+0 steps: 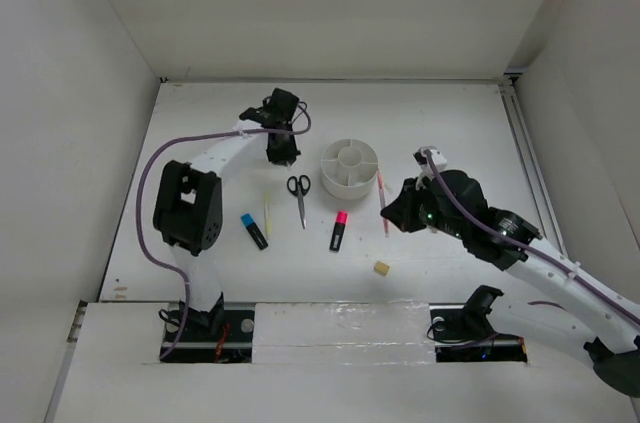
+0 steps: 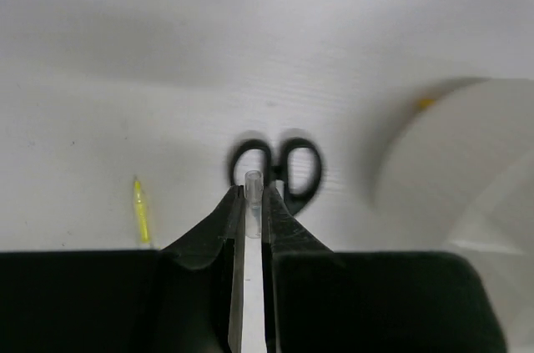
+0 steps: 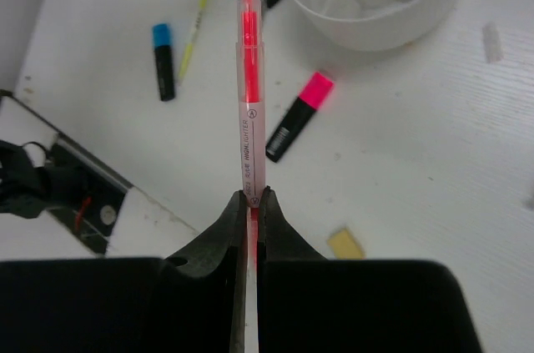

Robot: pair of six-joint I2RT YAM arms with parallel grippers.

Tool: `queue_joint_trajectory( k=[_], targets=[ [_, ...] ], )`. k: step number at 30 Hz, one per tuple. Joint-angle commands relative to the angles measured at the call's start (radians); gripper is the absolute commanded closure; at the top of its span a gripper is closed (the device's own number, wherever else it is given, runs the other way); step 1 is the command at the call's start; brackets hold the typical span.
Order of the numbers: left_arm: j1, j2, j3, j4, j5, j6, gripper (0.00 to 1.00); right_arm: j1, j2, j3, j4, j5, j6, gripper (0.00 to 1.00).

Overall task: Sort the stationery into containers
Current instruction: Close the pen cap on the pen.

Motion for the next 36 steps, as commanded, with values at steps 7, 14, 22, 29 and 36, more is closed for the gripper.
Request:
queue_joint_trajectory(
  k=[7, 14, 22, 29, 36],
  targets=[
    [-0.007, -0.558, -0.039, 0.264, 0.154, 0.01, 1.0, 0.071, 0.033, -0.109, 0.567, -0.259, 0.156, 1.0],
    [-0.007, -0.83, -0.292, 0.589, 0.404, -0.01, 1.0, 0.134, 0.161, -0.083, 0.786, -0.311, 0.156, 1.0],
    [0.002, -0.898, -0.398, 0.687, 0.513, -0.028, 1.0, 0.174, 0.242, -0.053, 0.893, -0.32, 0.166, 1.0],
    [0.011, -0.907, -0.458, 0.765, 0.562, -0.096, 1.0, 0.183, 0.294, -0.034, 0.921, -0.283, 0.146, 1.0],
    [0.022, -0.926, -0.458, 0.778, 0.562, -0.116, 1.0, 0.183, 0.306, -0.013, 0.921, -0.23, 0.136, 1.0]
  ],
)
